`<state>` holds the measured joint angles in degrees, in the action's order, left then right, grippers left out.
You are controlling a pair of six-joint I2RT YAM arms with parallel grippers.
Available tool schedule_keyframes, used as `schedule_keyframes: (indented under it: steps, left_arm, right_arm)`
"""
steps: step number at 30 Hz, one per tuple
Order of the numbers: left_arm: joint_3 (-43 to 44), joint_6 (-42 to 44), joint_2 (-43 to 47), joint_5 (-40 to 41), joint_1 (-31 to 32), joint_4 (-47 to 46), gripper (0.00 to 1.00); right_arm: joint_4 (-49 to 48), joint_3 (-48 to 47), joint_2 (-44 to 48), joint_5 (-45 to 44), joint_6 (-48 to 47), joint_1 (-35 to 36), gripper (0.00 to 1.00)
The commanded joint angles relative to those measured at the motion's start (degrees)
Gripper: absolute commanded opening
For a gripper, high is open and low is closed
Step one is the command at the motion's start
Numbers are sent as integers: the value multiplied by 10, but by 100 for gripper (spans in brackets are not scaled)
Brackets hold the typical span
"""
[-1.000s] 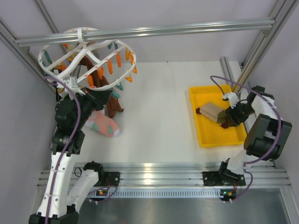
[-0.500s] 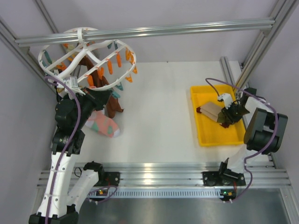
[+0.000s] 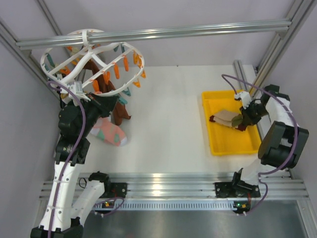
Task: Clip the socks to the hanger
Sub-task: Adjust the sock in the bin.
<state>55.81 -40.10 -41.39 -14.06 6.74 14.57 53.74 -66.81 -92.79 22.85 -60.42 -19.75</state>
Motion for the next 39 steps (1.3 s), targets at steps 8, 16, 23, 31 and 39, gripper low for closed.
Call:
schedule_keyframes:
  steps: [8,16,23,31,39]
  left_arm:
    - [-4,21,-20,83,-16,-52,0]
    - [-4,24,-19,84,-16,-50,0]
    - [-11,22,-21,80,-16,-53,0]
    - [-4,32,-23,87,-16,-49,0]
    - [3,41,-22,93,-16,-34,0]
  right_arm:
    - [209,-214,46,105,-18,-9,0]
    - [305,-314,38,83,-72,-12,0]
    - [199,-250,31,-1,28,94,0]
    - [62,-233,-83,-53,129,218,0]
    - [191,-215,-106,-28,59,252,0]
